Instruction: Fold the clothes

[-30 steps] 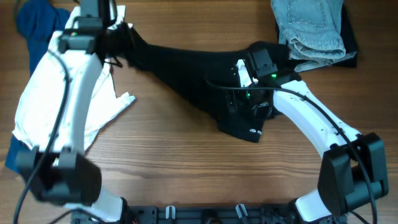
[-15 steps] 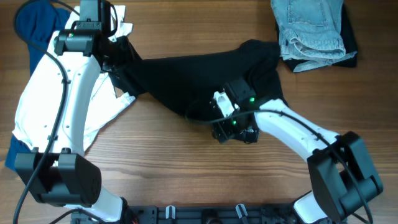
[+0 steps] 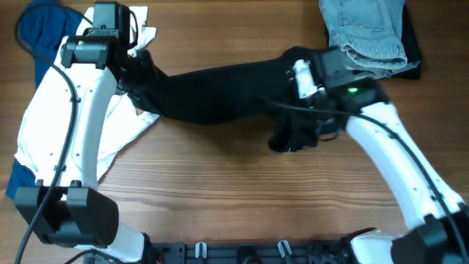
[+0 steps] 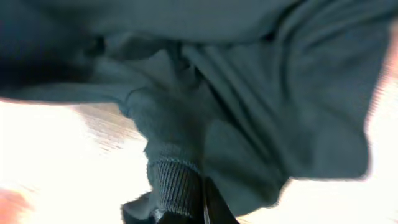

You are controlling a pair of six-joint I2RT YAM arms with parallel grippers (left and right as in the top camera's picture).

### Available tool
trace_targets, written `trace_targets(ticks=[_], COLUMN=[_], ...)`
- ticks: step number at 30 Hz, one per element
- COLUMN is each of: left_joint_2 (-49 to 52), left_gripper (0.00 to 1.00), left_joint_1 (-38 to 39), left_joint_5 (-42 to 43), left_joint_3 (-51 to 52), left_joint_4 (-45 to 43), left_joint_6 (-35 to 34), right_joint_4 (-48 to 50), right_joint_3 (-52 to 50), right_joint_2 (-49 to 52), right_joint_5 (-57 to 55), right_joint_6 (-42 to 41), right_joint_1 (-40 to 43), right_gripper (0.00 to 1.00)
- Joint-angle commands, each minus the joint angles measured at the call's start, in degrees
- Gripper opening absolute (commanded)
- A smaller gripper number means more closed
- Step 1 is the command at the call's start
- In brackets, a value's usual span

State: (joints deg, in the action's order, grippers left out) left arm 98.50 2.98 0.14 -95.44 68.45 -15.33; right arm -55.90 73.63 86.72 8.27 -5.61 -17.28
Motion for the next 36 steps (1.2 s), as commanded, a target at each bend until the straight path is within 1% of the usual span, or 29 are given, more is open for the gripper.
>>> trace_targets(ticks=[1, 3, 5, 6, 9, 12, 13, 16, 17, 19, 20, 23, 24, 28, 33, 34, 35, 36], left_joint_2=[-1.29, -1.20, -1.20, -1.20, -1.20, -1.20, -1.20, -1.18, -1.18, -0.94, -0.87, -0.68, -0.52, 1.05, 5.88, 5.88, 5.86, 5.86], left_gripper=[0.06, 0.19, 0.38, 0.45, 0.49, 0.49, 0.52, 0.59, 0.60, 0.60, 0.60, 0.60, 0.61, 0.64, 0.63, 0.61, 0.57, 0.42], left_joint_1=[-0.11, -0.11, -0.11, -0.11, -0.11, 0.81, 1.97, 5.38, 6.75, 8.07, 8.04, 7.98, 7.98, 7.98, 7.98, 7.98, 7.98, 7.98], left_joint_5=[0.87, 0.87, 0.90, 1.14, 3.93, 13.53, 14.95, 15.28, 15.26, 14.62, 13.88, 6.78, 5.70, 3.87, 3.85, 3.85, 3.85, 3.96], left_joint_3=[1.46, 2.78, 4.46, 5.95, 11.08, 20.90, 24.22, 31.23, 33.86, 37.40, 38.32, 39.30, 39.30, 39.30, 39.30, 39.30, 39.28, 39.28], left_joint_4=[5.25, 7.15, 7.19, 6.99, 4.28, -4.46, -7.48, -15.45, -19.80, -25.16, -25.86, -26.10, -26.62, -29.16, -30.16, -30.23, -30.40, -30.40], left_joint_6=[-0.07, -0.04, -0.04, -0.07, -0.07, -0.04, -0.09, -0.50, -0.48, -0.52, -0.55, -3.17, -3.13, -3.58, -4.50, -4.63, -4.63, -4.66], right_joint_4=[-2.23, -0.94, 1.03, 1.27, 0.94, 0.98, 0.98, 1.03, 1.03, 1.03, 1.03, 1.05, 1.11, 1.22, 1.29, 1.31, 1.31, 1.29], right_joint_3=[0.15, 0.48, 0.52, 0.52, 0.50, 0.50, 0.50, 0.50, 0.50, 0.50, 0.50, 0.48, 0.44, -0.26, -0.26, -0.26, -0.26, -0.26], right_joint_2=[0.11, 0.02, 0.04, 0.04, 0.07, 0.07, 0.07, 0.07, 0.07, 0.07, 0.07, 0.07, 0.07, 0.07, 0.07, 0.07, 0.07, 0.07], right_joint_5=[-0.85, 0.37, 6.27, 8.59, 8.57, 8.59, 8.61, 8.61, 8.61, 8.61, 8.61, 8.81, 8.81, 8.79, 8.76, 8.76, 8.76, 8.74], right_joint_6=[1.16, 1.20, 2.95, 3.17, 3.52, 3.50, 3.50, 3.50, 3.50, 3.50, 3.52, 3.50, 3.50, 3.52, 3.52, 3.52, 3.54, 3.52], right_joint_1=[4.96, 9.57, 13.99, 15.80, 16.13, 16.13, 16.13, 16.13, 16.11, 16.11, 16.11, 16.11, 16.11, 16.11, 16.11, 16.11, 16.11, 16.11], right_gripper=[0.04, 0.04, 0.04, 0.04, 0.04, 0.04, 0.04, 0.04, 0.04, 0.04, 0.04, 0.04, 0.04, 0.04, 0.04, 0.04, 0.04, 0.04])
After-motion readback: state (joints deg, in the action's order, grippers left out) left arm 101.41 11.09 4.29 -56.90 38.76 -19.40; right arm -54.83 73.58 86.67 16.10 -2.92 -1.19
